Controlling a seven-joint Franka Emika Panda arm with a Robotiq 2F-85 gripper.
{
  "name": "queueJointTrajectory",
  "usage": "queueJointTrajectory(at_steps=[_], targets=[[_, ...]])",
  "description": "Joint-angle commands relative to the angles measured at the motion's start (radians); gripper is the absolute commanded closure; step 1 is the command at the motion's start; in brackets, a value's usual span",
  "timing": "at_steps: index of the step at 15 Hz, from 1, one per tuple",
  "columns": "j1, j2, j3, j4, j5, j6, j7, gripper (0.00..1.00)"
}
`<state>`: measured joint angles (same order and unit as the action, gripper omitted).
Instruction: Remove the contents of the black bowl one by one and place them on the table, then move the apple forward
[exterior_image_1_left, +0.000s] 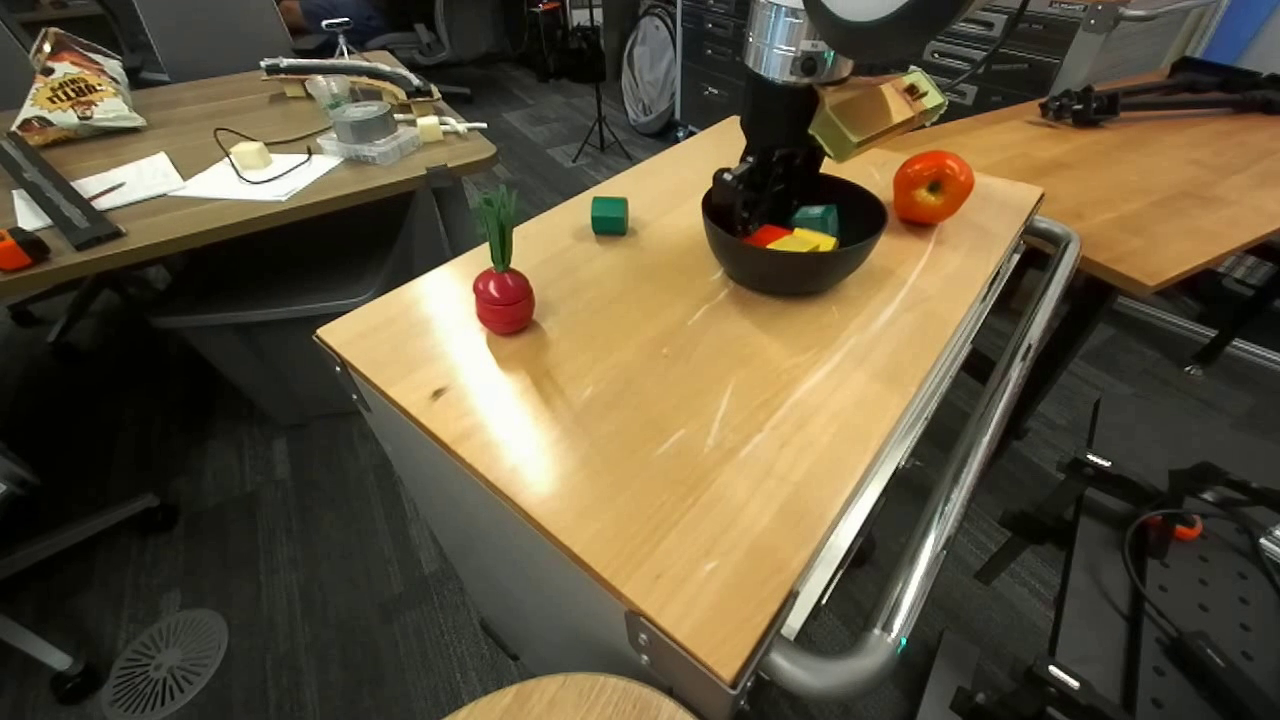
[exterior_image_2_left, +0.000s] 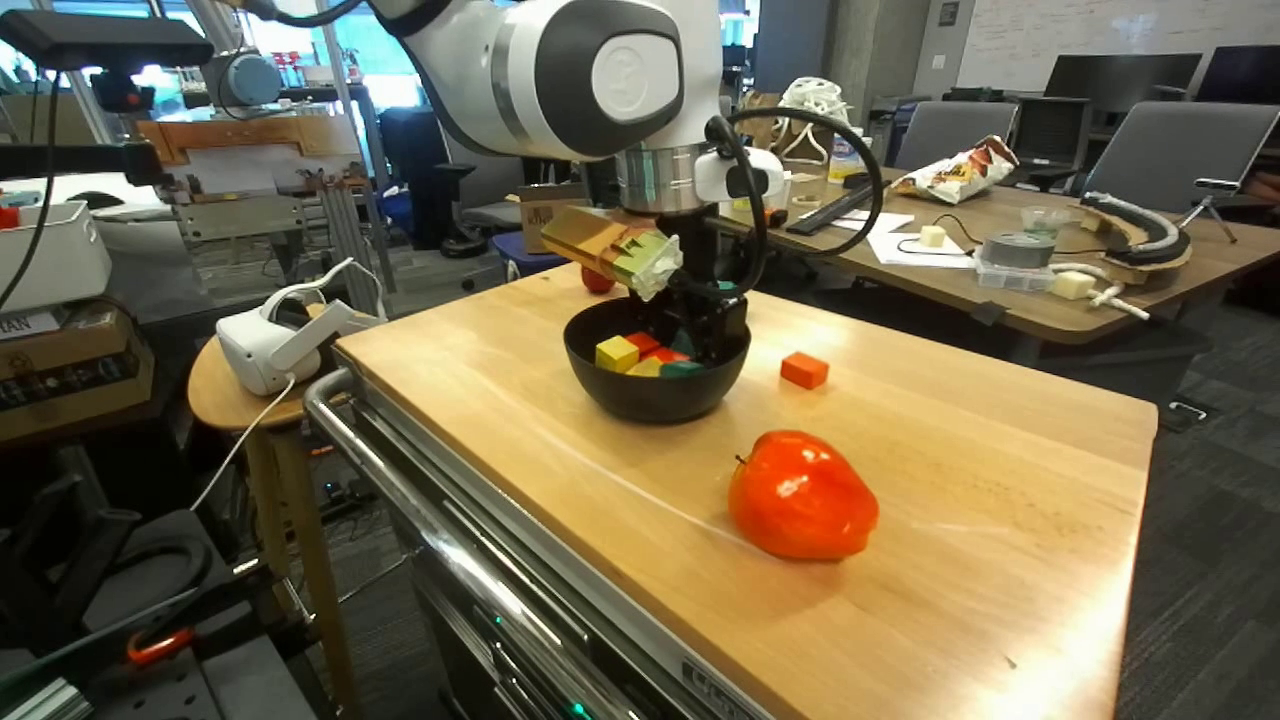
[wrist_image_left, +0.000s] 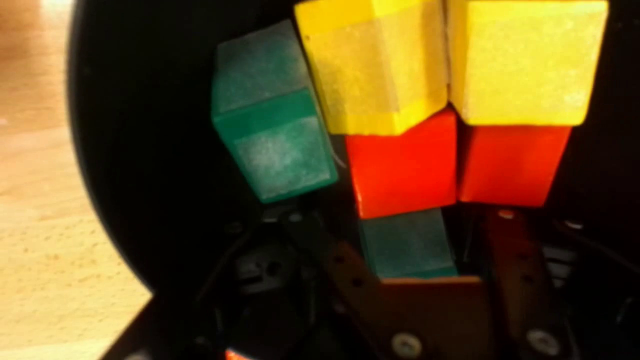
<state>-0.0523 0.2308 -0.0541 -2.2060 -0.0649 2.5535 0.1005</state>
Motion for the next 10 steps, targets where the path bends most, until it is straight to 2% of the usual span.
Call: queueJointTrajectory(at_steps=[1, 3, 6, 10], targets=[[0.019, 0.013, -0.018, 0.028, -0.029, -0.015, 0.039, 0.72], [0.018, 0.0, -0.017, 0.022, -0.026, -0.014, 0.04, 0.83], [0.023, -0.063, -0.016, -0.011, -0.042, 0.018, 0.039, 0.83], [0.026, -0.224, 0.018, -0.064, -0.013, 0.02, -0.033, 0.83]])
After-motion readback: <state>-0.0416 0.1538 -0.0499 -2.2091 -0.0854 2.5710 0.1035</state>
